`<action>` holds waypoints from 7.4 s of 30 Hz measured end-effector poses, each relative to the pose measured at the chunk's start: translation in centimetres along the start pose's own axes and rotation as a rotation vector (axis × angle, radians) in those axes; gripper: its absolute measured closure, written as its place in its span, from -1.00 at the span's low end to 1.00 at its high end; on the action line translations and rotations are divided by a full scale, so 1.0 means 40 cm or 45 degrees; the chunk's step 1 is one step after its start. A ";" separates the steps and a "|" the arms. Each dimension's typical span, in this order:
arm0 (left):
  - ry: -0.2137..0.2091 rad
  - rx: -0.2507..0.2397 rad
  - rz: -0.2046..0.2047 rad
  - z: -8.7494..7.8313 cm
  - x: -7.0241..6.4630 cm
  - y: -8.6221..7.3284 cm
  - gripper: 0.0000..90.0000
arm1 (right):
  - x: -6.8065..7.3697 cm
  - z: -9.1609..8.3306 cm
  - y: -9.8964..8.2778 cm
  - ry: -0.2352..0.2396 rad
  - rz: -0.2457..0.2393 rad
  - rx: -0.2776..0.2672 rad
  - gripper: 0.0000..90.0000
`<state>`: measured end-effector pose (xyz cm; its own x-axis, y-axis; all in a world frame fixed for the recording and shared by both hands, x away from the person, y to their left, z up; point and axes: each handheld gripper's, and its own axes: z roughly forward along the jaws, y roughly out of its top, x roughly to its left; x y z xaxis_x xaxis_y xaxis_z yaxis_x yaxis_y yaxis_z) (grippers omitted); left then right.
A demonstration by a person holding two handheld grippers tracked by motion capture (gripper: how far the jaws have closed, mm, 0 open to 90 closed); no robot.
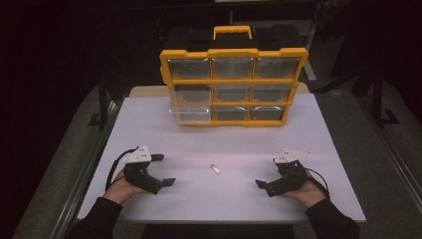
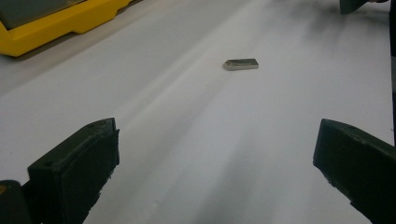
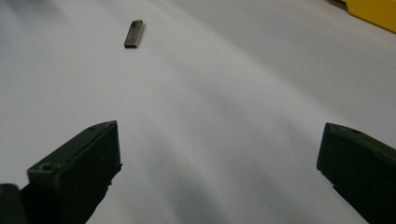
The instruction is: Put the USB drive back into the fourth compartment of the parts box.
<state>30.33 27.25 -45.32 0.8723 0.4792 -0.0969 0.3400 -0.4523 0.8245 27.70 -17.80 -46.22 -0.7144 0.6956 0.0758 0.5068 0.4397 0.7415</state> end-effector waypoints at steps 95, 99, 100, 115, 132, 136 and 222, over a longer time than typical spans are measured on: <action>-0.030 0.003 -0.011 0.006 0.002 0.005 -1.00 | 0.025 0.060 0.148 0.123 -0.070 0.033 -1.00; -0.032 0.002 -0.012 0.006 0.003 0.005 -1.00 | 0.026 0.063 0.154 0.127 -0.070 0.039 -1.00; -0.031 0.003 -0.011 0.006 0.002 0.005 -1.00 | 0.028 0.067 0.160 0.134 -0.076 0.049 -1.00; -0.032 0.001 -0.009 0.006 0.002 0.005 -1.00 | 0.036 0.090 0.181 0.146 -0.091 0.082 -1.00; -0.030 0.008 -0.021 0.008 0.004 0.004 -1.00 | 0.042 0.108 0.207 0.158 -0.101 0.091 -1.00; -0.032 0.007 -0.021 0.008 0.004 0.004 -1.00 | 0.043 0.112 0.213 0.160 -0.106 0.089 -1.00; -0.053 -0.011 -0.044 0.009 0.008 0.004 -1.00 | 0.094 0.251 0.320 0.208 -0.152 0.104 -1.00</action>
<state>30.76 27.06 -45.43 0.8741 0.4626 -0.1483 0.3672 -0.4294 0.8251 36.33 -3.84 -43.12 -0.8370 0.5375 0.1027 0.4466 0.5625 0.6958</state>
